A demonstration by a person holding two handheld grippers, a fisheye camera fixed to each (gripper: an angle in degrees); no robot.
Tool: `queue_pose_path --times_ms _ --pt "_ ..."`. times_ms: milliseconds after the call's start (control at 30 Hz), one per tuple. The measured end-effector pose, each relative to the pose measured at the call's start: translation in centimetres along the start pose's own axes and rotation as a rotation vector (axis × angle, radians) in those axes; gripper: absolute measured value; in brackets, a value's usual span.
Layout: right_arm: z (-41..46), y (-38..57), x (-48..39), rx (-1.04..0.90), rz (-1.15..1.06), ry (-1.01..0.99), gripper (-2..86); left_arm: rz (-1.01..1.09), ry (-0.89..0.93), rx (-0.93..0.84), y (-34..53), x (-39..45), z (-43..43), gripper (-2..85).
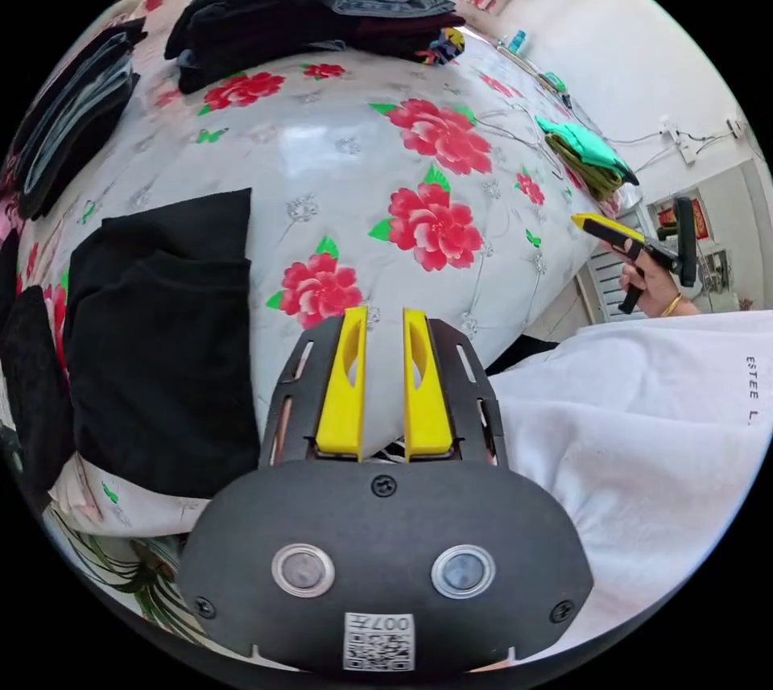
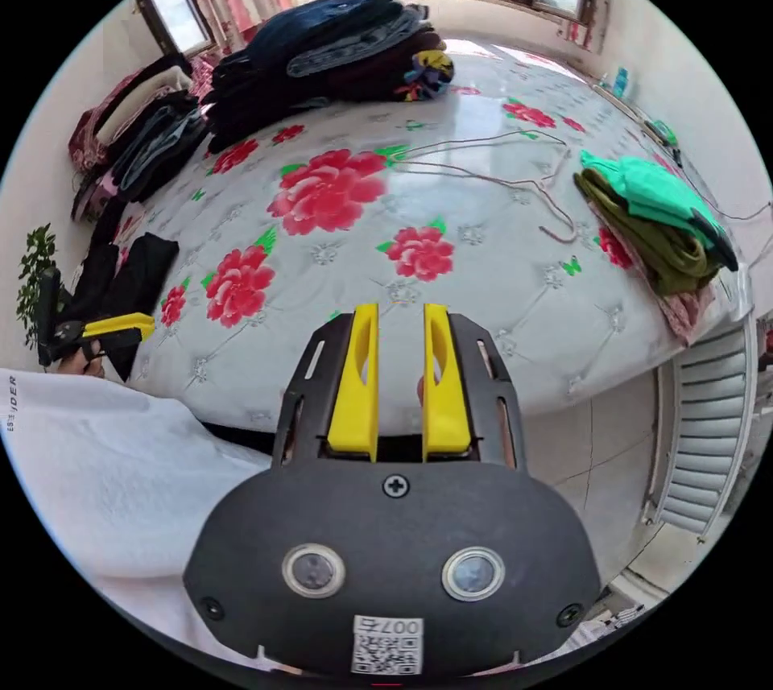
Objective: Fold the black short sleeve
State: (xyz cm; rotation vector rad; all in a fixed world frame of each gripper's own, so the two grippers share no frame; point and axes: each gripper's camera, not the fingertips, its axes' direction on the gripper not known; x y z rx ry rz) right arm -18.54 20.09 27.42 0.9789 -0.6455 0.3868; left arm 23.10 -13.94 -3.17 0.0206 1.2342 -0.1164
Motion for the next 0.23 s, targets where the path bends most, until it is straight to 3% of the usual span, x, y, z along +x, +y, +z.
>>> queue_pose_path --times_ms 233 --pt "-2.3 -2.5 11.3 0.164 0.058 0.082 5.7 -0.067 -0.047 -0.015 -0.6 7.7 1.7 5.0"
